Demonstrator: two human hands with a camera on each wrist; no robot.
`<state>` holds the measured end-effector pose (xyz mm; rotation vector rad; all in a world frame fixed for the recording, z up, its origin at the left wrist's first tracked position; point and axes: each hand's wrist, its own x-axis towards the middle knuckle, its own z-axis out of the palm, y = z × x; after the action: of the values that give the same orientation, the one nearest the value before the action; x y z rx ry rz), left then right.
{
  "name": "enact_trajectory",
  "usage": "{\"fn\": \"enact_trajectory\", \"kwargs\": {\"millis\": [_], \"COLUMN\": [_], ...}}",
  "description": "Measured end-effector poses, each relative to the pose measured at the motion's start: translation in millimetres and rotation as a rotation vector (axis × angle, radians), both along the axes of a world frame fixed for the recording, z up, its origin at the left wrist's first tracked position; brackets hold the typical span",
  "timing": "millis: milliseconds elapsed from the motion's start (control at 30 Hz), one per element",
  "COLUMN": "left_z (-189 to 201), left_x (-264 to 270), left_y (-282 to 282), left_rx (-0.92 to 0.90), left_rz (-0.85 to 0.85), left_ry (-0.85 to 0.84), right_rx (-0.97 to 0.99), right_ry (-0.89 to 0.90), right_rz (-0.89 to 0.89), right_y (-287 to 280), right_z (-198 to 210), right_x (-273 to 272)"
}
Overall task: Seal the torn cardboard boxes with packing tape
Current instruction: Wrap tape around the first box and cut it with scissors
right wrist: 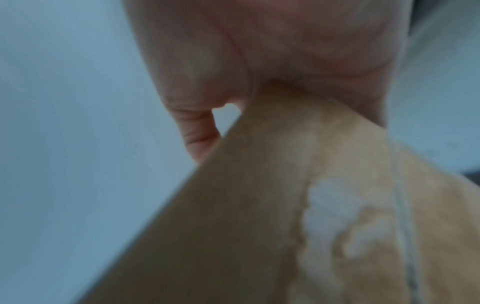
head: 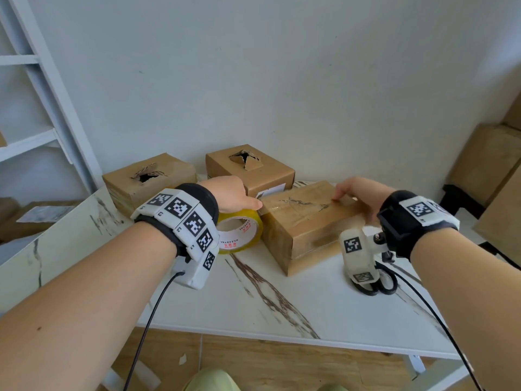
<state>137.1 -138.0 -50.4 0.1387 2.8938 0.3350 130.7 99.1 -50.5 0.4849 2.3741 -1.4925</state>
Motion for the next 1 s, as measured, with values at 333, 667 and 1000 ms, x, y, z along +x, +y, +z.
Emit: {"fn": "enact_trajectory", "kwargs": {"millis": [333,667,1000], "left_z": [-3.0,-7.3,-6.5], "left_x": [-4.9,-8.0,-9.0], "left_y": [-0.4,-5.2,-6.0], "left_rx": [0.012,0.089,0.033], "left_rz": [-0.011,-0.030,-0.053], "left_ry": [-0.053,-0.056,-0.051], "right_rx": [0.741,0.762,0.780], "right_ry": [0.168,0.360,0.486], "right_rz": [0.381,0.380,0.540], "right_y": [-43.6,-29.9,-55.3], "right_z": [-13.9,-10.7,-18.8], "right_x": [-7.2,-11.7,-10.3]}}
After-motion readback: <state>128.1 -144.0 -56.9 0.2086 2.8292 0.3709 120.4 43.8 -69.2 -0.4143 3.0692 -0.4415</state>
